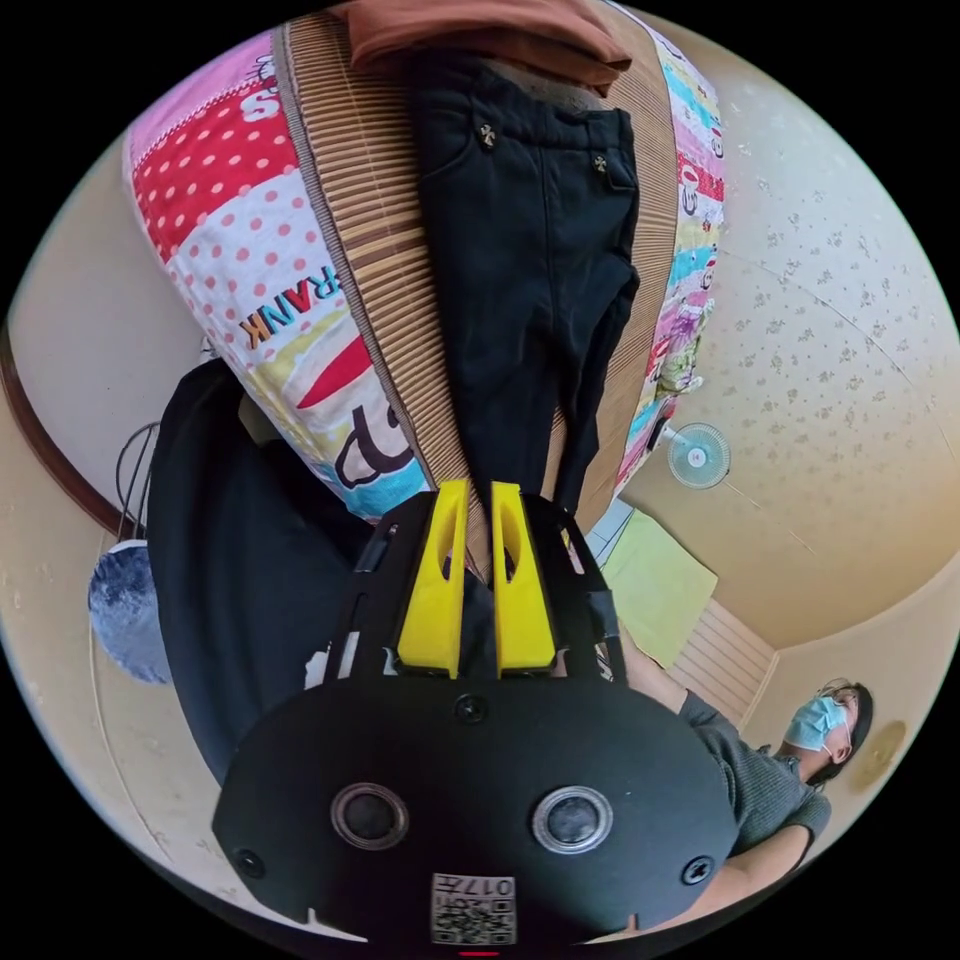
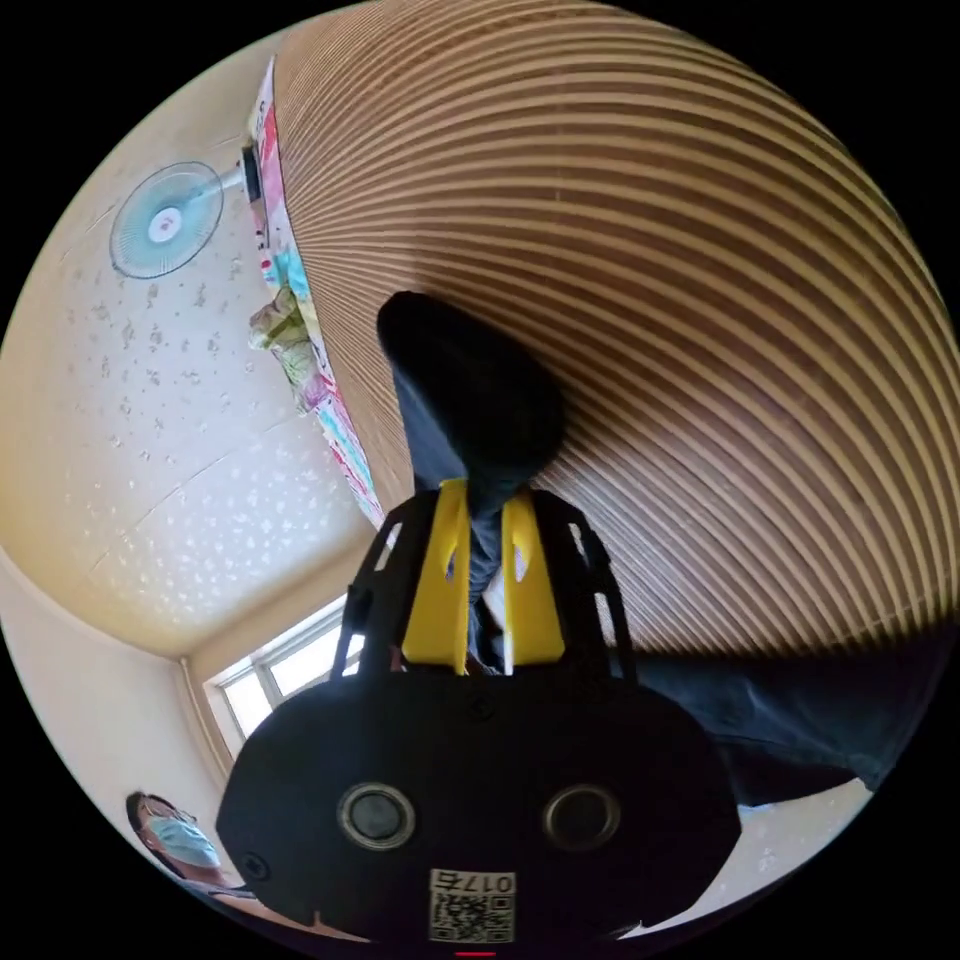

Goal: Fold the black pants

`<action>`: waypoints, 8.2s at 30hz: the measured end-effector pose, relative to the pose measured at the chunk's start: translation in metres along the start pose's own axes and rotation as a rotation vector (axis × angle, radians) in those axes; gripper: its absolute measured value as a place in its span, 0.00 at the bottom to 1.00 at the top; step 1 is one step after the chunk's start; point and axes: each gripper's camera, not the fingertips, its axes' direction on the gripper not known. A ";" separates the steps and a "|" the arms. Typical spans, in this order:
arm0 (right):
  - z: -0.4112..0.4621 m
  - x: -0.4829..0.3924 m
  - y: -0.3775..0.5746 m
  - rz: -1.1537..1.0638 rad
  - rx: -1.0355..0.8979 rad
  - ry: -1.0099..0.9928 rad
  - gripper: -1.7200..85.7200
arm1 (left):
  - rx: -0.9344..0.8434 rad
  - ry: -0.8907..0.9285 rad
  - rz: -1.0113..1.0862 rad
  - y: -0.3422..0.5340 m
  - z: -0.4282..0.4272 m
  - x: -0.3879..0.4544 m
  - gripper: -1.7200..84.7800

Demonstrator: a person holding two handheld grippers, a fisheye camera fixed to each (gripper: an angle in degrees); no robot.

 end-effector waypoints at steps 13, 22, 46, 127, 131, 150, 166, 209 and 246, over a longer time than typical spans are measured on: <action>-0.031 -0.223 0.114 -0.441 0.315 0.241 0.06 | 0.017 0.040 0.003 0.016 0.037 0.010 0.08; -0.044 -0.180 0.055 -0.381 0.190 0.085 0.06 | 0.051 0.006 -0.017 0.008 0.040 0.008 0.13; -0.027 0.159 0.239 0.308 0.229 -0.191 0.13 | 0.255 0.032 -0.135 -0.128 0.042 0.003 0.11; 0.391 0.031 0.082 0.076 -0.828 -0.189 0.02 | -0.142 0.384 0.755 -0.096 0.036 0.184 0.13; 0.359 0.026 0.073 -0.029 -0.959 -0.278 0.03 | -0.157 0.173 0.802 -0.040 0.099 0.204 0.14; 0.020 0.162 -0.027 -0.112 -0.527 -0.018 0.24 | -0.083 -0.446 0.614 -0.128 0.159 0.094 0.21; 0.063 0.027 0.010 -0.522 -0.515 0.679 0.04 | -0.495 -0.190 0.437 -0.217 0.222 -0.006 0.24; -0.191 0.214 -0.110 -0.048 -0.463 -0.364 0.08 | -0.346 -0.420 0.668 -0.147 0.272 0.024 0.27; 0.430 -0.124 0.097 -0.611 -1.299 -0.300 0.26 | 0.294 0.248 0.528 -0.117 -0.131 0.130 0.13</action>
